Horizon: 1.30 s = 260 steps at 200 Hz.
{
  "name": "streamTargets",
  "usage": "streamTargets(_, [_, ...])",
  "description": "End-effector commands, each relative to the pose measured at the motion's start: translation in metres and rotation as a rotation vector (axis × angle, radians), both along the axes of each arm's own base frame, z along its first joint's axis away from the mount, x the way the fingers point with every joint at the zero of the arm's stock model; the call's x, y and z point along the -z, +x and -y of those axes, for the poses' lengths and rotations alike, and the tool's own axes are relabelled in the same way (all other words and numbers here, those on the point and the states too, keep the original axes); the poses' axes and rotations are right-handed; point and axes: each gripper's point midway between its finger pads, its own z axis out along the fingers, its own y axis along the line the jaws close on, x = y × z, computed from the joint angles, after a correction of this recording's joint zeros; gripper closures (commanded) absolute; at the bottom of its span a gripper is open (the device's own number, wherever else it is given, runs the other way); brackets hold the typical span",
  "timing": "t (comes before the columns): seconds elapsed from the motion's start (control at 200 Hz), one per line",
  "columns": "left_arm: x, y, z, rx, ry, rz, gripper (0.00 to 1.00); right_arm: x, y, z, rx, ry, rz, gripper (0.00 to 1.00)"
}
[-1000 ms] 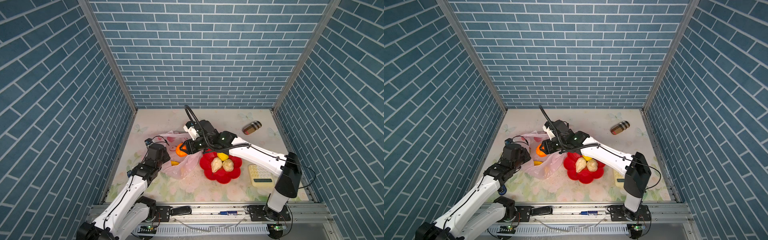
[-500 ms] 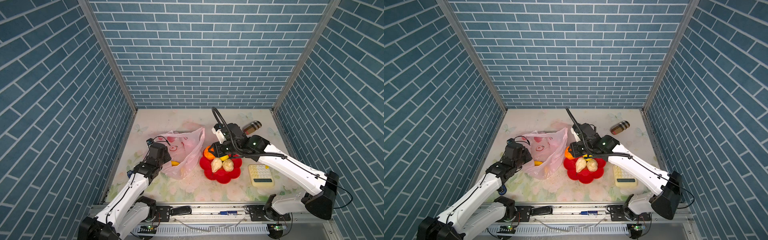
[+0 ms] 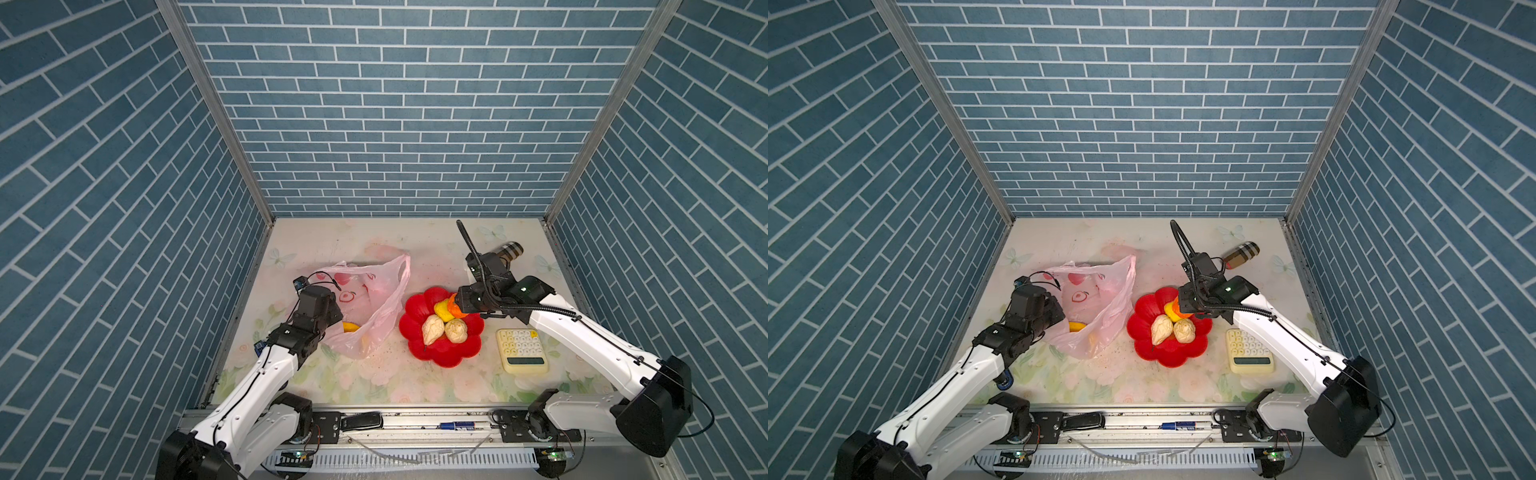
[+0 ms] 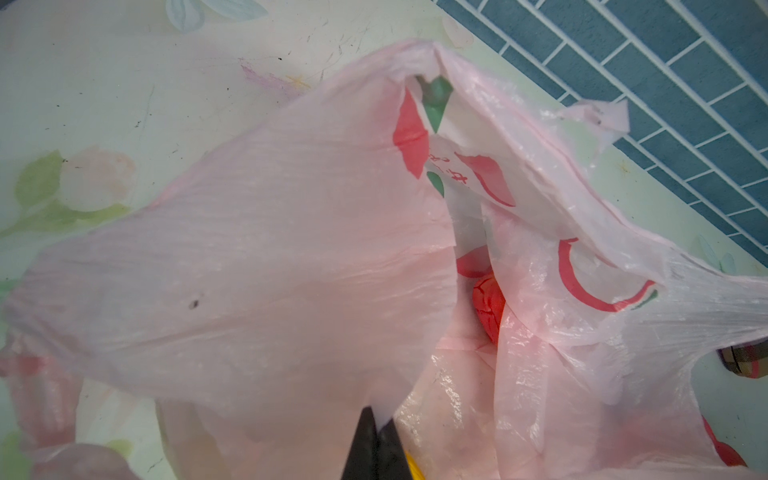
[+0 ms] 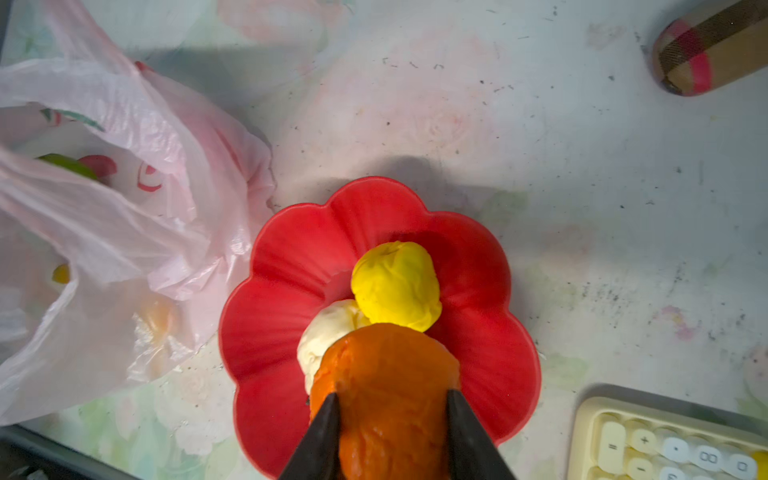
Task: Take the fake fruits out of the plastic bag
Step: 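Lower the orange fruit onto the red plate and open the right gripper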
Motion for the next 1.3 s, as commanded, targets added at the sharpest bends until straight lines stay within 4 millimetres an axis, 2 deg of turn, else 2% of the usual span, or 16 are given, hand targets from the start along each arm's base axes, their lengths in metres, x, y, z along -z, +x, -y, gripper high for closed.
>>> streamTargets(0.0, [-0.006,-0.001,-0.003,-0.009,0.004,0.014,0.95,0.022,0.011,0.018,0.029,-0.088,0.005,0.73])
streamTargets(0.34, [-0.007,-0.002,-0.004,-0.009,0.005,0.014,0.95,0.069,0.030,0.026,0.062,-0.161,-0.053,0.74])
streamTargets(0.69, [-0.007,-0.002,-0.003,-0.006,0.006,0.011,0.95,0.091,0.033,0.024,0.059,-0.170,-0.090,0.72])
streamTargets(0.965, [-0.009,-0.001,-0.003,0.003,0.015,0.012,0.95,0.102,0.032,0.023,0.063,-0.169,-0.110,0.60])
streamTargets(1.155, [-0.010,0.001,-0.002,0.010,0.022,0.010,0.95,0.101,0.032,0.022,0.062,-0.163,-0.109,0.46])
streamTargets(1.295, [-0.010,0.002,0.000,0.024,0.028,0.003,0.94,0.095,0.032,0.022,0.071,-0.150,-0.100,0.40])
